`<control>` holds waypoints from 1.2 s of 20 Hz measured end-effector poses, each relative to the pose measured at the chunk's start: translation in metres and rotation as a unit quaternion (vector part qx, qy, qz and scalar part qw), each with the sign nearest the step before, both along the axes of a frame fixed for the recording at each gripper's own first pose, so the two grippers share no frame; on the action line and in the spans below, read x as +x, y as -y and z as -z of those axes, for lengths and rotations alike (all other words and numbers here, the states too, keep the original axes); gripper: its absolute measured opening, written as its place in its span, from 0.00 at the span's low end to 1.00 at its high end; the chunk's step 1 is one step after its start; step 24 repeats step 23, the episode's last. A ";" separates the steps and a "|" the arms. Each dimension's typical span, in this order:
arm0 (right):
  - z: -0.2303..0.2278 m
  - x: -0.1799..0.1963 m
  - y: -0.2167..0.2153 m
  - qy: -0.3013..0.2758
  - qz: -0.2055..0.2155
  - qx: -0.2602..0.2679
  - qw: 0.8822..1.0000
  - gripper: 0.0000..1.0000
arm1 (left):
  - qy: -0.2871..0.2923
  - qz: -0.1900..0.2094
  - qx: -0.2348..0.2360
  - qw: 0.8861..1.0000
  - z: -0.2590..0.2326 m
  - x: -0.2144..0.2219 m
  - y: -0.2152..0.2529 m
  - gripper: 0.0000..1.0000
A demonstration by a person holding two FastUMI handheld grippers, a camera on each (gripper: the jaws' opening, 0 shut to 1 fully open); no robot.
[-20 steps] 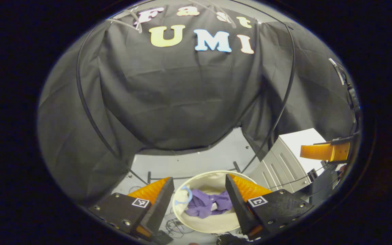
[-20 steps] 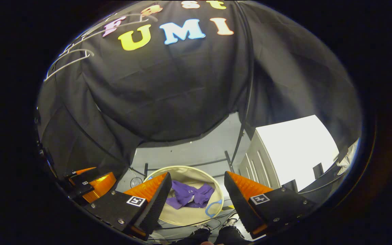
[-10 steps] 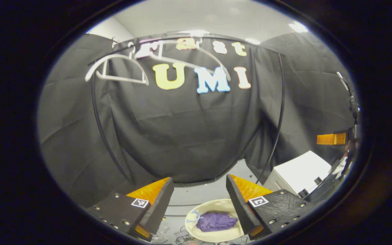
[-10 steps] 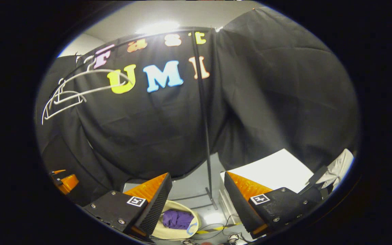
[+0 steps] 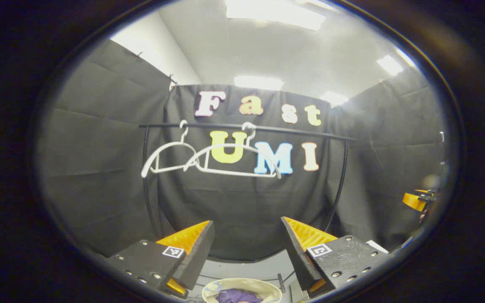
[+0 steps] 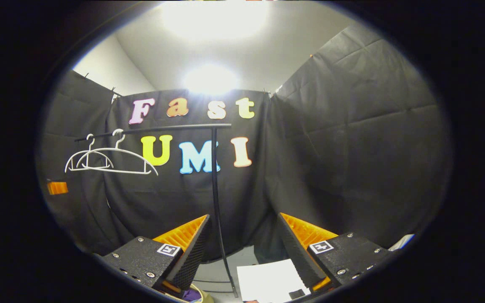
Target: Grasp the clothes on the hanger with both hands and then place them into the laundry hamper below.
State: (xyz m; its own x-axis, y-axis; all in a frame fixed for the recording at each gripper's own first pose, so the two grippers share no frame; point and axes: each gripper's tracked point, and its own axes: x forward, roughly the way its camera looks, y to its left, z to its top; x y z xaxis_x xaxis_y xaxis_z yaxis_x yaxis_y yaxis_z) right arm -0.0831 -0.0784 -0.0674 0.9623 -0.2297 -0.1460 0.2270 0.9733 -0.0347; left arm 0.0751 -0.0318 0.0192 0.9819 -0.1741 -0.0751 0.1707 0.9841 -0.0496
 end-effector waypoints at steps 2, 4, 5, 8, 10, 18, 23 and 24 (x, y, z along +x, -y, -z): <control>-0.011 0.004 0.007 0.014 -0.010 0.008 1.000 0.91 | 0.019 -0.024 0.001 1.000 -0.025 -0.022 0.000 0.95; -0.017 0.006 0.007 0.015 -0.024 0.024 0.999 0.95 | 0.022 -0.024 -0.007 0.999 -0.037 -0.043 0.003 0.93; -0.019 0.008 0.007 0.016 -0.027 0.027 0.999 0.92 | 0.025 -0.023 -0.006 0.999 -0.042 -0.050 0.002 0.92; -0.030 0.021 0.002 0.029 -0.035 0.021 0.999 0.95 | 0.044 -0.027 0.007 0.999 -0.060 -0.068 -0.007 0.92; -0.034 0.029 -0.014 0.029 -0.049 0.021 0.998 0.95 | 0.045 -0.026 -0.002 0.999 -0.066 -0.072 -0.011 0.95; -0.037 0.037 -0.043 0.040 -0.083 0.030 0.995 0.95 | 0.032 -0.043 -0.024 0.998 -0.063 -0.065 -0.057 0.88; -0.031 0.042 -0.032 0.021 -0.067 0.033 0.997 0.95 | 0.040 -0.028 -0.035 0.998 -0.070 -0.060 -0.059 0.84; -0.031 0.042 -0.032 0.021 -0.067 0.033 0.997 0.95 | 0.040 -0.028 -0.035 0.998 -0.070 -0.060 -0.059 0.84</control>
